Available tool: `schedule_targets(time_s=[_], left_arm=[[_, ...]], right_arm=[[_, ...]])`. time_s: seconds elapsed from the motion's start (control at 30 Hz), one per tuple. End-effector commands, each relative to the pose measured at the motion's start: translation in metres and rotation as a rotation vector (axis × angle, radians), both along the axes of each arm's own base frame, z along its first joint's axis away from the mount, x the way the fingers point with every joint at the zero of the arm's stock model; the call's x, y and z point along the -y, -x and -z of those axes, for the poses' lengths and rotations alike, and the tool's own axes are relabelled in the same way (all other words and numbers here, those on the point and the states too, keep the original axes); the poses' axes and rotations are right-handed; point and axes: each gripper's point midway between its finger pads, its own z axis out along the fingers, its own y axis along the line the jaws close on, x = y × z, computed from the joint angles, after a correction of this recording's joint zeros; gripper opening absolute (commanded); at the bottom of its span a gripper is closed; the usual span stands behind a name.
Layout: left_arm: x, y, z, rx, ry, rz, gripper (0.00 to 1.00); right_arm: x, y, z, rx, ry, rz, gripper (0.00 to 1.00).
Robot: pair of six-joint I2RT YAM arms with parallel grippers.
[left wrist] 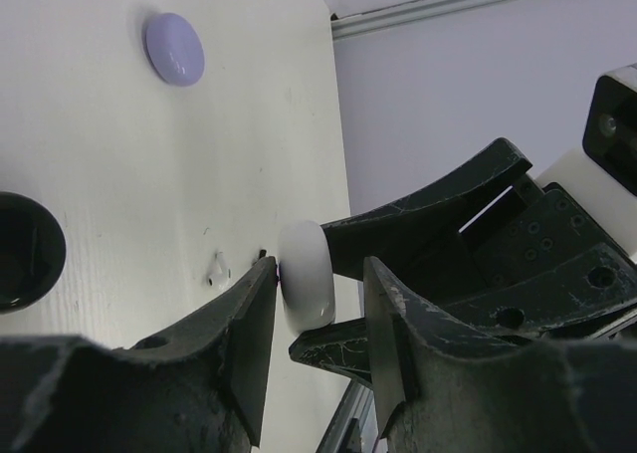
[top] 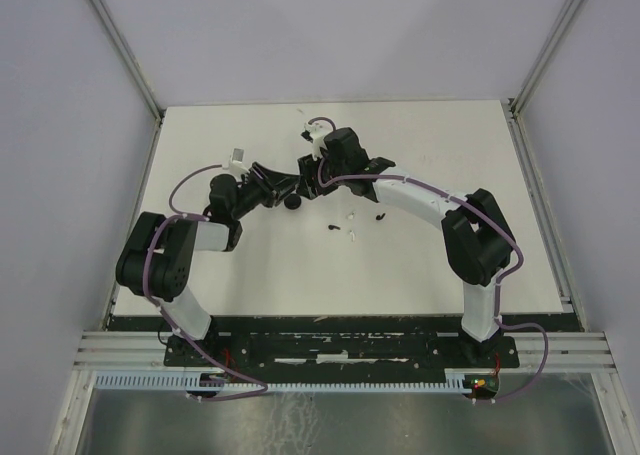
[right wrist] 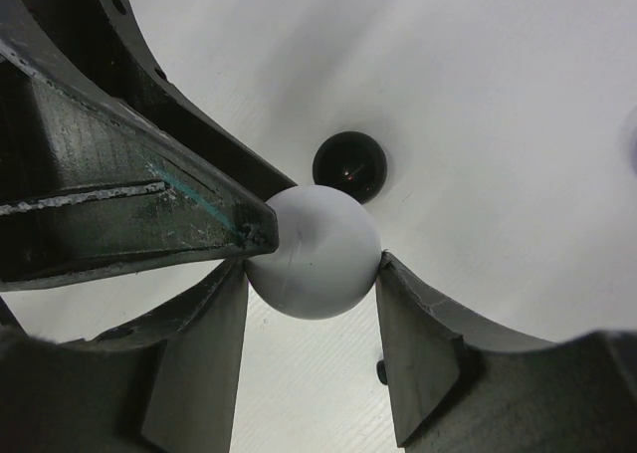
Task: Insert the wireless bluetooth earbuds into the charging case
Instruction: Open the charging case.
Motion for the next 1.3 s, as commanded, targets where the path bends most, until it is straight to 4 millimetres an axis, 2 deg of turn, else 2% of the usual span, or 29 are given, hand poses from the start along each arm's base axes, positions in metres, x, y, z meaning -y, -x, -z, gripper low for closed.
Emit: schedule_targets(time_s=[0.0,0.13,0.5,0.53,0.6,0.63,0.73,0.87,1.0,1.1,1.27], left_arm=[[0.004,0.007,-0.02,0.061,0.018,0.02,0.46],[0.003,0.01,-0.018,0.058,0.014,0.02,0.45],[0.002,0.008,-0.018,0.058,0.012,0.011,0.18],[0.002,0.008,-0.018,0.059,0.011,0.01,0.14],[0.002,0.007,-0.018,0.057,0.012,0.009,0.07],[0.002,0.006,-0.019,0.059,0.013,0.008,0.05],[0.003,0.003,-0.02,0.055,0.011,0.006,0.03],[0.003,-0.001,-0.021,0.051,0.011,0.002,0.03],[0.004,-0.003,-0.023,0.053,0.017,0.002,0.03],[0.004,-0.003,-0.024,0.054,0.019,0.006,0.03],[0.007,-0.002,-0.028,0.069,0.035,0.024,0.03]], right_arm=[[-0.003,-0.008,-0.041,0.076,-0.064,0.014,0.36],[-0.003,-0.009,-0.041,0.075,-0.064,0.015,0.36],[0.0,-0.012,-0.041,0.072,-0.063,0.03,0.38],[0.0,-0.012,-0.042,0.073,-0.063,0.031,0.42],[0.001,-0.013,-0.044,0.075,-0.064,0.037,0.58],[0.002,-0.014,-0.045,0.078,-0.065,0.041,0.68],[0.01,-0.016,-0.054,0.099,-0.073,0.063,0.84],[0.031,-0.02,-0.076,0.132,-0.108,0.112,0.89],[0.066,-0.029,-0.096,0.165,-0.098,0.214,0.92],[0.084,-0.036,-0.095,0.158,-0.036,0.277,0.93],[0.085,-0.036,-0.083,0.127,-0.003,0.272,0.95]])
